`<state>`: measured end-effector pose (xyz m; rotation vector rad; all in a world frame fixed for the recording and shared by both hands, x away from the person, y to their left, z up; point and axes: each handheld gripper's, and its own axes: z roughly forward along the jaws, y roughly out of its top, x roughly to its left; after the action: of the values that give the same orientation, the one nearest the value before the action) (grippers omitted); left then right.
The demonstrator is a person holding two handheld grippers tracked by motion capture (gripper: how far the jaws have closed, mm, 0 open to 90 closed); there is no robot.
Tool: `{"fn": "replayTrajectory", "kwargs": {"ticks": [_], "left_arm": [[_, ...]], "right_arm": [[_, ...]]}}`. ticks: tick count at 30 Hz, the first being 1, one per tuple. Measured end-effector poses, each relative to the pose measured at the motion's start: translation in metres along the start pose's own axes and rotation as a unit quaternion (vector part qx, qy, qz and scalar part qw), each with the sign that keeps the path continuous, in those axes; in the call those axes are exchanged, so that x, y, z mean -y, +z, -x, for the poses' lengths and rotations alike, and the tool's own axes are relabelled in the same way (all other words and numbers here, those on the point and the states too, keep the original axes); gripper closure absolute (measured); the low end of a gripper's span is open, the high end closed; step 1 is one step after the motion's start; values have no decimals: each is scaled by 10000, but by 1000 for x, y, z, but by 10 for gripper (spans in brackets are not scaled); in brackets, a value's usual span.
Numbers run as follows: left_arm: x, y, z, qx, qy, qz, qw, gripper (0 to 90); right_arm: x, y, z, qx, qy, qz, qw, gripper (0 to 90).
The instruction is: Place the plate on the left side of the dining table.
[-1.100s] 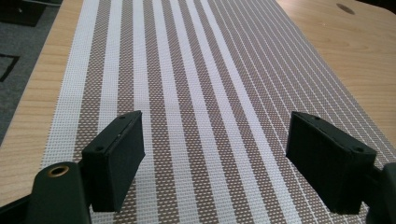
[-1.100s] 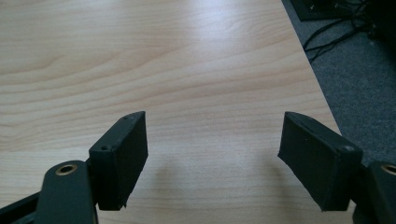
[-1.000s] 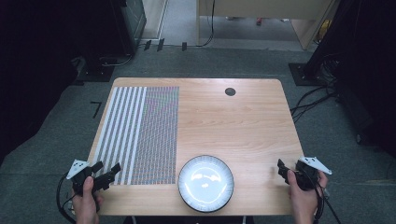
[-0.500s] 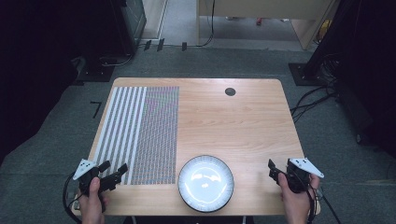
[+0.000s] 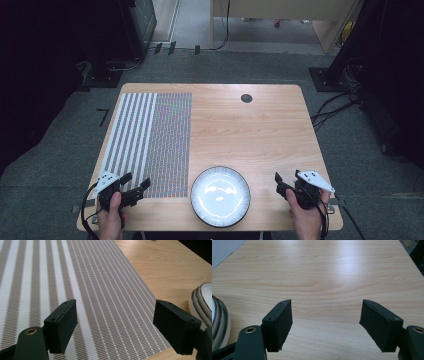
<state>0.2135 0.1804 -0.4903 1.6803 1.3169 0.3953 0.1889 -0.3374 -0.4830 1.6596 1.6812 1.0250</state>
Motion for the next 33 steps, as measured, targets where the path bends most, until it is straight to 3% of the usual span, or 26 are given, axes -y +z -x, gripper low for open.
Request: {"fn": "replayTrajectory", "kwargs": {"ticks": [11,17,33], "left_arm": [[3,12,28,239,205,-98,9995,193],[5,16,39,384,292,-106,9988,193],[8,22,59,706,395,-80,9967,186]], "right_arm": [[1,-1,-21,-267,-118,4,9996,261],[1,-1,-26,-341,-134,16,9993,263],[1,-3,-47,-554,-235,55,9982,277]]}}
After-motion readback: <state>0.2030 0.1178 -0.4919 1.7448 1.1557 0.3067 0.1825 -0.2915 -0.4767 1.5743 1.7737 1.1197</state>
